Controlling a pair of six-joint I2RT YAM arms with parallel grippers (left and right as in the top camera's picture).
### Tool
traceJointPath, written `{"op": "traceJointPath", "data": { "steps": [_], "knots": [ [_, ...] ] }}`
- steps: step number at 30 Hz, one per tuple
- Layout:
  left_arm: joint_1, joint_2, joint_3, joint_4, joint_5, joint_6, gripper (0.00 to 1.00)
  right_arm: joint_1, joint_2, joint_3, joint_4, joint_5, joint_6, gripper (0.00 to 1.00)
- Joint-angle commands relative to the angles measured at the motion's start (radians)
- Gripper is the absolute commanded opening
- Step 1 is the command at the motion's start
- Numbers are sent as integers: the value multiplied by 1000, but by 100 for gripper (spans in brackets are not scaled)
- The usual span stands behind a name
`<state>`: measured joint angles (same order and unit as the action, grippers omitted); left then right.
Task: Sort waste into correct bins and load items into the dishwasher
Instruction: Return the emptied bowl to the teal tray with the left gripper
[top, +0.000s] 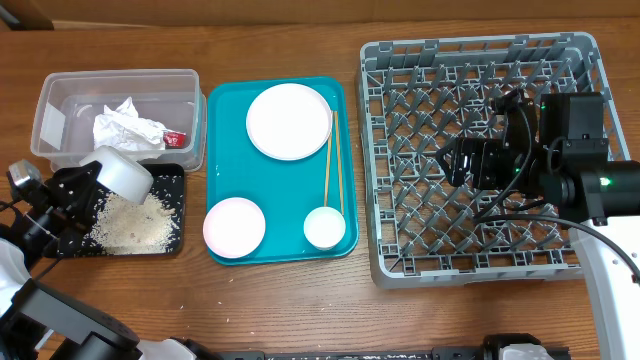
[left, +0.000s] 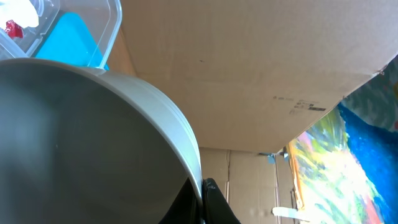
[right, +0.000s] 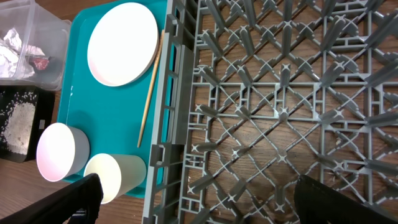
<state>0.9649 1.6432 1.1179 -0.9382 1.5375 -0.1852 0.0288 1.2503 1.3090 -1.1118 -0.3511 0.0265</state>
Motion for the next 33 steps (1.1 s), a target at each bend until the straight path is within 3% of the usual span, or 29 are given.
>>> {"op": "traceJointPath", "data": {
  "steps": [1, 4, 11, 16, 21, 24, 28, 33],
  "knots": [
    [3, -10, 1, -3, 24, -25, 4, 6, -2, 27, 2, 1, 3, 100],
    [-40, -26, 12, -2, 22, -20, 4, 6, -2, 27, 6, 2, 3, 100],
    [-387, -155, 231, -2, -359, -66, 4, 6, -2, 27, 5, 2, 3, 100],
    [-728, -172, 354, 21, -826, -65, 4, 6, -2, 27, 6, 2, 3, 100],
    [-1080, -134, 355, 87, -1328, -29, 4, 6, -2, 27, 6, 2, 3, 100],
    [-1236, -66, 355, 93, -1530, 18, 4, 6, -2, 27, 6, 2, 3, 100],
    [-1365, 53, 355, 62, -1709, 32, 4, 6, -2, 27, 6, 2, 3, 100],
    [-1411, 177, 355, -6, -1751, 15, 4, 6, -2, 27, 6, 2, 3, 100]
  ]
}}
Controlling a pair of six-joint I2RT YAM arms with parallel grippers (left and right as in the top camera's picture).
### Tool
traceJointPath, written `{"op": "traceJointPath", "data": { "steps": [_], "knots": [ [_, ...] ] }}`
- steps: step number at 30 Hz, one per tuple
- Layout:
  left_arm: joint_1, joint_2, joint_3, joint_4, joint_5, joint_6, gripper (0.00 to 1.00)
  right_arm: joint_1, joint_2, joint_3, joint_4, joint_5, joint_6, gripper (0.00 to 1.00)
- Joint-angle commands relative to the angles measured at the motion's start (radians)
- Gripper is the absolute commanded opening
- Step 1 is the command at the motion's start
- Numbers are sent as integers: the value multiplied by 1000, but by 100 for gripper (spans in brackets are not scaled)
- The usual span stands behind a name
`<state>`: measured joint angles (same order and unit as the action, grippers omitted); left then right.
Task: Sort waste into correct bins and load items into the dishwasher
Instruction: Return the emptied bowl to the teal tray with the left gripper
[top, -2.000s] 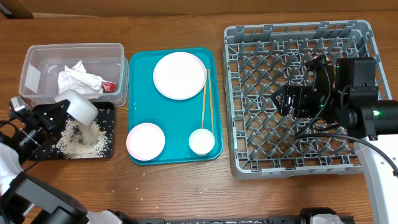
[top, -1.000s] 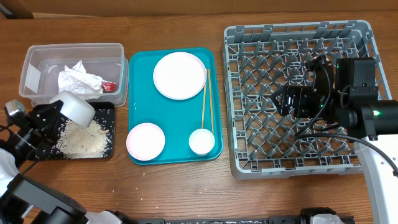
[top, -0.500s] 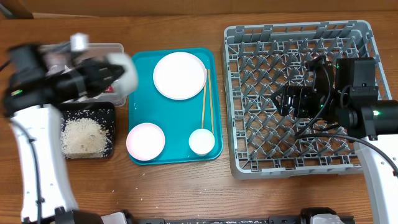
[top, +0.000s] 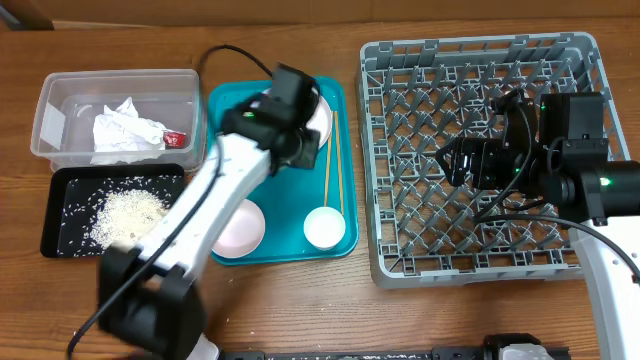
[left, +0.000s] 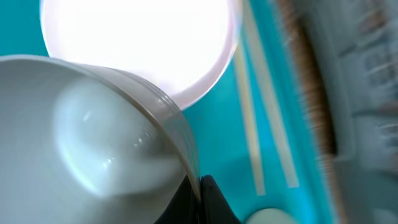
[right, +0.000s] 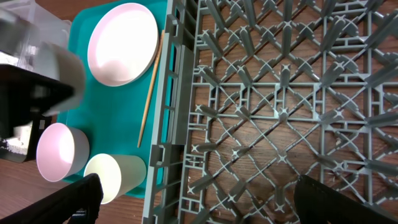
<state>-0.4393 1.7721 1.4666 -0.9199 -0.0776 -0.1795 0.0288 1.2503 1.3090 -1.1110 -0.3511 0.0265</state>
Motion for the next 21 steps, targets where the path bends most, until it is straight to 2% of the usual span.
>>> {"op": "traceJointPath", "data": {
  "steps": [1, 8, 21],
  "knots": [
    [-7, 61, 6, -44, -136, -8, 4, 6, -2, 27, 5, 2, 3, 100],
    [-5, 73, 5, -127, -128, -38, 4, 6, -2, 27, 10, 2, 3, 100],
    [-5, 74, -100, -74, -115, -38, 4, 6, -2, 27, 9, 2, 3, 100]
  ]
}}
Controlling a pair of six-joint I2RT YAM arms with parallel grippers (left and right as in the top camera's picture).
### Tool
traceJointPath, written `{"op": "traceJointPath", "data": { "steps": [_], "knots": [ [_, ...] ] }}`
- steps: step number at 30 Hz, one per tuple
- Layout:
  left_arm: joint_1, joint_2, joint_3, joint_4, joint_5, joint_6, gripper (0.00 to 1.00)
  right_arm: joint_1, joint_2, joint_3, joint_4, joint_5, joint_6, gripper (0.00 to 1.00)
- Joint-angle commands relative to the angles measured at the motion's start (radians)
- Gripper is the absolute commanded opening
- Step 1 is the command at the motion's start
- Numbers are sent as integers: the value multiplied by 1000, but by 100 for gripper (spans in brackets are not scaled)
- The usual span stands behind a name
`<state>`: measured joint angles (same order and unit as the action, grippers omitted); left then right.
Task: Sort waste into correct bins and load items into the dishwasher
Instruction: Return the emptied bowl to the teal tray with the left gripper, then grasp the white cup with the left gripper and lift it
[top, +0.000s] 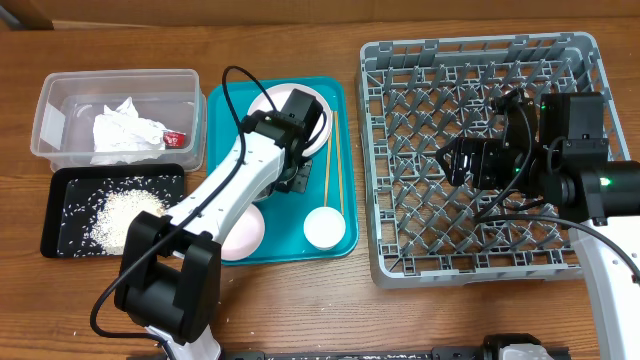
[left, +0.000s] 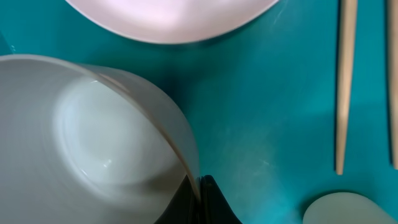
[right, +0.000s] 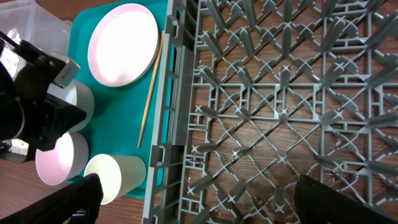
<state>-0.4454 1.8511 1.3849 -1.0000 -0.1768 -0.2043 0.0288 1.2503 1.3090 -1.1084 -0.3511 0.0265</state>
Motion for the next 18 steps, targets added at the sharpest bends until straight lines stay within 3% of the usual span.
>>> {"op": "traceJointPath", "data": {
  "steps": [1, 4, 7, 9, 13, 18],
  "knots": [
    [2, -5, -23, 6, -16, -13, 4, 6, -2, 27, 6, 2, 3, 100],
    [2, -5, -24, 7, -16, -13, 13, 6, -2, 27, 6, 2, 3, 100],
    [2, -5, -24, 11, -16, -13, 32, 6, -2, 27, 6, 2, 3, 100],
    [2, -5, -23, 11, -17, -13, 38, 6, -2, 27, 7, 2, 3, 100],
    [4, -6, 9, -4, -26, -12, 43, 6, -2, 27, 14, 2, 3, 100],
    [7, -6, 164, -138, -5, -13, 45, 6, -2, 27, 21, 2, 3, 100]
  ]
}}
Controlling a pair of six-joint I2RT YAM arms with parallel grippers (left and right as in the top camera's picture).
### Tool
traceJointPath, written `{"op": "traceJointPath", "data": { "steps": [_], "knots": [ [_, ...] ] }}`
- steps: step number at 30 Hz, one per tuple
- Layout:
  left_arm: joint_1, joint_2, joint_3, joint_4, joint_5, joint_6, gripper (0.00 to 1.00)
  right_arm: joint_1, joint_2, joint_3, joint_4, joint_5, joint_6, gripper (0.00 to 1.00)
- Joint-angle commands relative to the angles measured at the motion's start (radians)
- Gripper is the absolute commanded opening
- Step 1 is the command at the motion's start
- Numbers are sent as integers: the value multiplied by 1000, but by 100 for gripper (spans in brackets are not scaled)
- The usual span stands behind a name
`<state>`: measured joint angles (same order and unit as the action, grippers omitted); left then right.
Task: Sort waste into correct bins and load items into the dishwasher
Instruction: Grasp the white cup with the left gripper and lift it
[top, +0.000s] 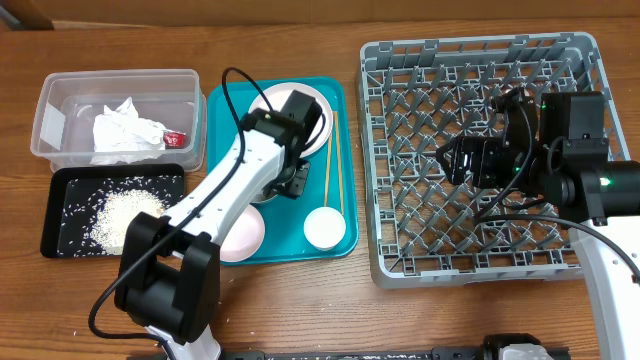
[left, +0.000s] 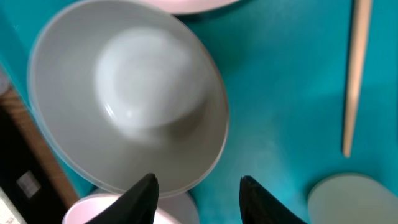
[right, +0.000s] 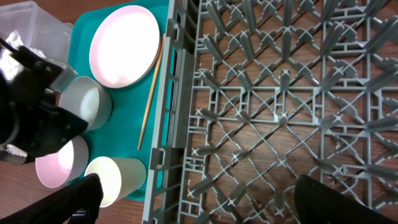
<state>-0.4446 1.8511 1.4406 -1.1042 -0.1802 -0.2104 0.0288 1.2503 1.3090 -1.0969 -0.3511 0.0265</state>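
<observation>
An empty grey bowl (left: 127, 106) stands upright on the teal tray (top: 224, 140), just below the white plate (right: 124, 46) and above the pink bowl (right: 55, 163). My left gripper (left: 198, 190) hovers open over the grey bowl's near rim, holding nothing. In the overhead view the left gripper (top: 292, 180) hides most of that bowl. A white cup (top: 324, 227) and two chopsticks (top: 332, 170) also lie on the tray. My right gripper (right: 196, 205) hangs open and empty over the grey dish rack (top: 480, 250).
A clear bin (top: 60, 100) holding crumpled paper and a red scrap stands at the far left. In front of it lies a black tray (top: 60, 235) with spilled rice. The rack fills the right half of the wooden table.
My left gripper, which was shut on the grey bowl's rim low over the tray, is now open. The bowl rests on the tray. The right arm has not moved.
My left gripper held the grey bowl tipped over the black rice tray. Then it had the bowl above the teal tray near the plate, then low on the tray. Now the bowl is let go there, empty. The right gripper stayed open over the rack.
</observation>
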Motion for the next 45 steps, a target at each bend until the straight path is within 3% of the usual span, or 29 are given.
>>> {"op": "traceJointPath", "data": {
  "steps": [1, 7, 12, 19, 27, 34, 41, 45],
  "knots": [
    [6, -6, 147, -71, 7, -7, 45, 6, -2, 27, 11, 2, 3, 100],
    [6, -11, 314, -257, 127, -69, 45, 6, -2, 27, 14, 2, 3, 100],
    [6, -17, 314, -391, 140, -195, 43, 6, -2, 27, 13, 2, 3, 100],
    [5, -45, 314, -443, 146, -243, 41, 6, -2, 27, 14, 1, 3, 100],
    [-68, -91, 288, -370, 208, -243, 45, 6, -2, 27, 14, 1, 3, 100],
    [-169, -89, 82, -182, 206, -377, 51, 6, -2, 27, 5, 1, 3, 100],
    [-171, -89, -108, -62, 196, -449, 50, 6, -2, 27, 3, 1, 3, 100],
    [-171, -89, -172, 16, 200, -449, 42, 6, -2, 27, 5, 1, 3, 100]
  ]
}}
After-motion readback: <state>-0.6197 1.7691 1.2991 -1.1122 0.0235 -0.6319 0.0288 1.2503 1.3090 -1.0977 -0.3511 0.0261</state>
